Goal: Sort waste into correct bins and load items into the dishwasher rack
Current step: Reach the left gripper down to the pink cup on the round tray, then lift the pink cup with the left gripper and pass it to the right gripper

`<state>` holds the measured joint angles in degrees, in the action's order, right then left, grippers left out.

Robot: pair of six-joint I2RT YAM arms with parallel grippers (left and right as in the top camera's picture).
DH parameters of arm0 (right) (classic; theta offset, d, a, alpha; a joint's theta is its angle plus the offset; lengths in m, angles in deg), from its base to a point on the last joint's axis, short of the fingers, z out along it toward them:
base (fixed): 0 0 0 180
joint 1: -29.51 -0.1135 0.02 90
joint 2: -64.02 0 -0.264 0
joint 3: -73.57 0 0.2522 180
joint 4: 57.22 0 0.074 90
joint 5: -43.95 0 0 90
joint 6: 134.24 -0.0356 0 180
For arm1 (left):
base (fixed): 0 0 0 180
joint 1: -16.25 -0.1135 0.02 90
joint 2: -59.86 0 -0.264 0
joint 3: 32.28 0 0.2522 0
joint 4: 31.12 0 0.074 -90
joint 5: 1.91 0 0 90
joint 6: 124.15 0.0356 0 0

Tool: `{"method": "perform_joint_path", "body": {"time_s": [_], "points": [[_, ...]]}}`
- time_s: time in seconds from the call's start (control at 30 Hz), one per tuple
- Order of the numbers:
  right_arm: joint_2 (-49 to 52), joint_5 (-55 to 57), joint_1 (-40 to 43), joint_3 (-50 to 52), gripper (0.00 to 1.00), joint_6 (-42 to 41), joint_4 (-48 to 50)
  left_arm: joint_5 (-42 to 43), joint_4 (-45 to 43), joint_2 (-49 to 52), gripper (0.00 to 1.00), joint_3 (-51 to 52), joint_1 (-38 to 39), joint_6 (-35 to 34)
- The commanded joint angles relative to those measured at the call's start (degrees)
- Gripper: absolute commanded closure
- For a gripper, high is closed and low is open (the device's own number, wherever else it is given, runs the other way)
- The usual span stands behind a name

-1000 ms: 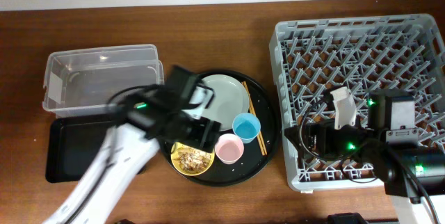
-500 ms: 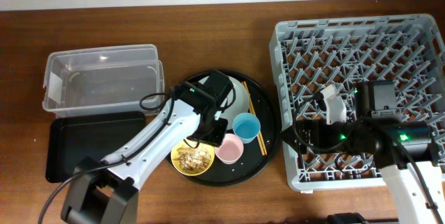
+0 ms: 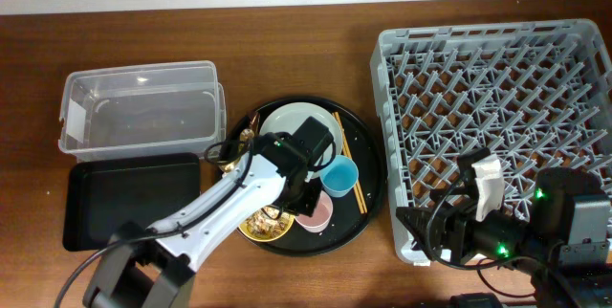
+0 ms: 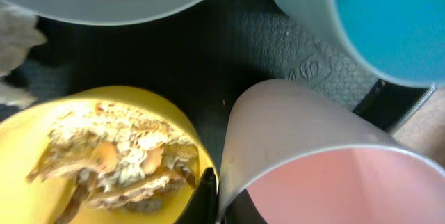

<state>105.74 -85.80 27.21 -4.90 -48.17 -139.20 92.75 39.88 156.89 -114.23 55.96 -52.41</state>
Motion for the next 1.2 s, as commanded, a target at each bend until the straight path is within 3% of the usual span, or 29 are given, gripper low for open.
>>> {"method": "perform_joint_path", "body": {"time_s": [0.0,0.07,0.1,0.2,0.27,0.37,0.53,0.63,0.87,1.0,1.17], "points": [[-0.11,-0.07,-0.31,-0.46,0.28,0.44,0.07,0.48,5.46,-6.27,1.0,-6.34,-0.66,-0.59],[-0.11,-0.04,-0.31,-0.46,0.31,0.44,-0.11,0.76,8.52,-10.91,1.0,-8.7,-3.69,-2.16],[-0.11,-0.09,-0.31,-0.46,0.31,0.42,-0.09,6.08,8.68,-15.06,0.99,-9.57,-8.07,-2.29],[-0.11,-0.92,-0.31,-0.46,0.27,-2.25,1.88,32.52,5.16,-20.81,0.99,-9.6,-19.5,2.84],[-0.11,-7.48,-0.31,-0.46,0.27,-2.4,5.51,58.6,3.43,-21.44,1.0,-9.6,-26.25,11.47],[-0.09,-17.18,-0.31,-0.46,0.27,-2.43,12.31,72.52,3.26,-21.24,1.0,-9.6,-25.75,16.87],[2.32,-21.99,-0.31,-0.46,0.11,-2.29,15.85,75.73,2.51,-21.24,1.0,-9.6,-21.09,17.92],[4.94,-34.53,-0.33,-0.46,0.1,3.69,17.35,75.71,0.92,-21.24,0.99,-9.6,-18.95,17.9],[7.87,-33.68,-11.63,-0.46,0.26,3.52,22.99,75.47,-1.07,-21.24,0.99,-9.6,-18.71,17.9],[9.35,-23.39,-19.54,-0.46,0.29,-1.53,28.44,75.45,-1.07,-21.24,1.0,-9.6,-18.69,17.9],[9.66,-20.2,-20.96,-0.46,0.41,-4.13,32.44,75.06,-1.05,-21.24,0.99,-9.6,-18.69,17.9]]}}
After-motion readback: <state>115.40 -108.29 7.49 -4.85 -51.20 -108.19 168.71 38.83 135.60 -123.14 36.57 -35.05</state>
